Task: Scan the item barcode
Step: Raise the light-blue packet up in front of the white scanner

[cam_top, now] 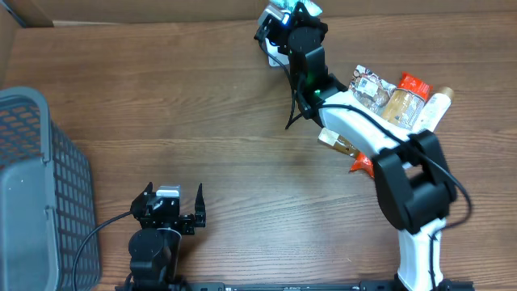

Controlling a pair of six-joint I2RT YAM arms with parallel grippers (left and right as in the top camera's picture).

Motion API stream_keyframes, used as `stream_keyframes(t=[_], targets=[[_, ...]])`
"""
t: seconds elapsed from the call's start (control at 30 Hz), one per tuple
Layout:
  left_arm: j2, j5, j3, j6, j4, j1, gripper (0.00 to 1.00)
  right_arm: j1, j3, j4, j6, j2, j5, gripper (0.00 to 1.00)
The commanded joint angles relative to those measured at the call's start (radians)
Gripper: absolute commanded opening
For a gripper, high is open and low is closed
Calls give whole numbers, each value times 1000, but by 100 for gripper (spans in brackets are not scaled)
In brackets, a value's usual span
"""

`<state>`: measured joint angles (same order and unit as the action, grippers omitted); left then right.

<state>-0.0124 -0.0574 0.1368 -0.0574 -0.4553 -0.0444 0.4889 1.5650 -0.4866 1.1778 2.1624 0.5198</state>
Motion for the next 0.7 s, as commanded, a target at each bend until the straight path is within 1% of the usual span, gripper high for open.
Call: stream_keyframes(t=[0.0,0.1,0.13,0.4,0.67], targets=[[8,-9,-6,13,-1,0,100,-13,12,-155,314,106,42,4],[8,-9,-6,13,-1,0,100,-13,12,-227,397,155,26,4],[8,-9,-6,13,-1,0,100,-13,12,-232,402,161,16,4],[8,-9,-6,13,-1,0,100,-13,14,-298,402,164,-18,4],[8,-9,-6,13,-1,0,100,-10,13,-290,394,164,-30,4]])
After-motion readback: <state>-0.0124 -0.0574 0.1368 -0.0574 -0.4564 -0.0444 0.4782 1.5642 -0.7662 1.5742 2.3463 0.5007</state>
